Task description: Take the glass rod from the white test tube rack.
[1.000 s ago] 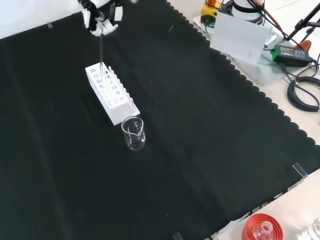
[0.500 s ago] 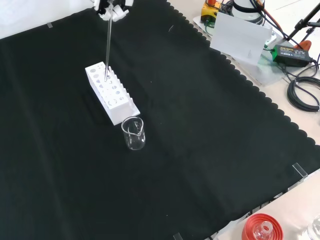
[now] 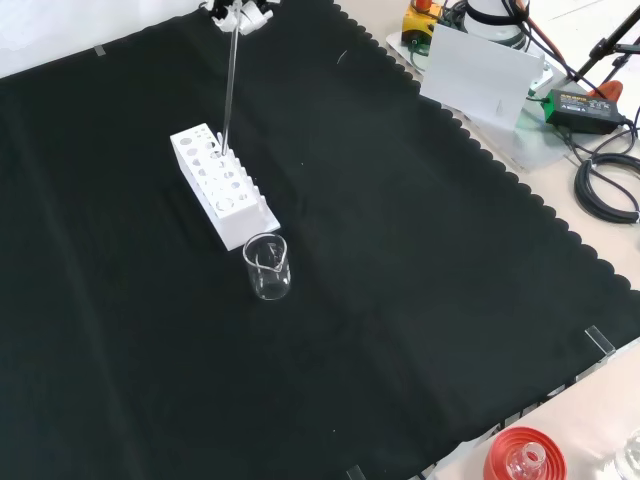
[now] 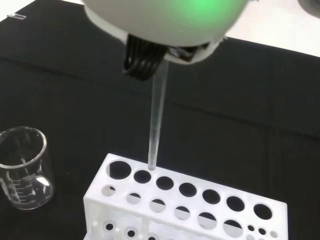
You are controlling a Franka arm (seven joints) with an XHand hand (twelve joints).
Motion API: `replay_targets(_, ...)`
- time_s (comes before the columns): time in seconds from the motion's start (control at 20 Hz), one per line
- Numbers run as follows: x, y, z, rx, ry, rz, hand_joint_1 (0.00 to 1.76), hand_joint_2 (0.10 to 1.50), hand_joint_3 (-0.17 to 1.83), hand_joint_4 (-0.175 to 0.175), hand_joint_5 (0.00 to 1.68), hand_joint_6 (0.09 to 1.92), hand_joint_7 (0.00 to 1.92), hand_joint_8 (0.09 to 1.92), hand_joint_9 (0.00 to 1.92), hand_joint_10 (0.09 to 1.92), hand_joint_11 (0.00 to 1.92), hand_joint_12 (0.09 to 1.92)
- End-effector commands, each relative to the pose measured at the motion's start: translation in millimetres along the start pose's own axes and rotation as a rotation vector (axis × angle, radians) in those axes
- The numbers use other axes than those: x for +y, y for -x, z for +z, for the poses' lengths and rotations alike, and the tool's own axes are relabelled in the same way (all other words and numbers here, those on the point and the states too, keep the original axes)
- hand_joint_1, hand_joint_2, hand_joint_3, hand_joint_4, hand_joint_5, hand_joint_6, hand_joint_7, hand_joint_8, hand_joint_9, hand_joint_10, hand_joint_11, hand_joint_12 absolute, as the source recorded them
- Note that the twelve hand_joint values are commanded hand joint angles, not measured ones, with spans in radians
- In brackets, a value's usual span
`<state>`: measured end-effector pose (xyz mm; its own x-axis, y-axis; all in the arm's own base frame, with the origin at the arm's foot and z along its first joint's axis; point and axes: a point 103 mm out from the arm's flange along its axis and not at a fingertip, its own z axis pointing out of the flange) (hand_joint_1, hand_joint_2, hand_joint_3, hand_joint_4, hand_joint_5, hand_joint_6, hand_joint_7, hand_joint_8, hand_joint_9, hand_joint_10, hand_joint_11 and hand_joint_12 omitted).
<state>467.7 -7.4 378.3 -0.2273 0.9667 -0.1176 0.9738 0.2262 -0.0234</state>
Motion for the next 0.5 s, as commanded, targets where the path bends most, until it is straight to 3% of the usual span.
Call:
replay_targets(0.05,-4.8,-3.5,-0.9,0.006,0.01,-0.01,1.21,0.58,0.88,-0.175,1.21,0.89,1.66,0.55,1.87,0.29,1.65,0.59)
replay_targets(0.5,-5.7,-9.1,-3.1,-0.005,0.006,-0.01,1.21,0.58,0.88,-0.175,1.21,0.89,1.66,0.54,1.88,0.28,1.65,0.59)
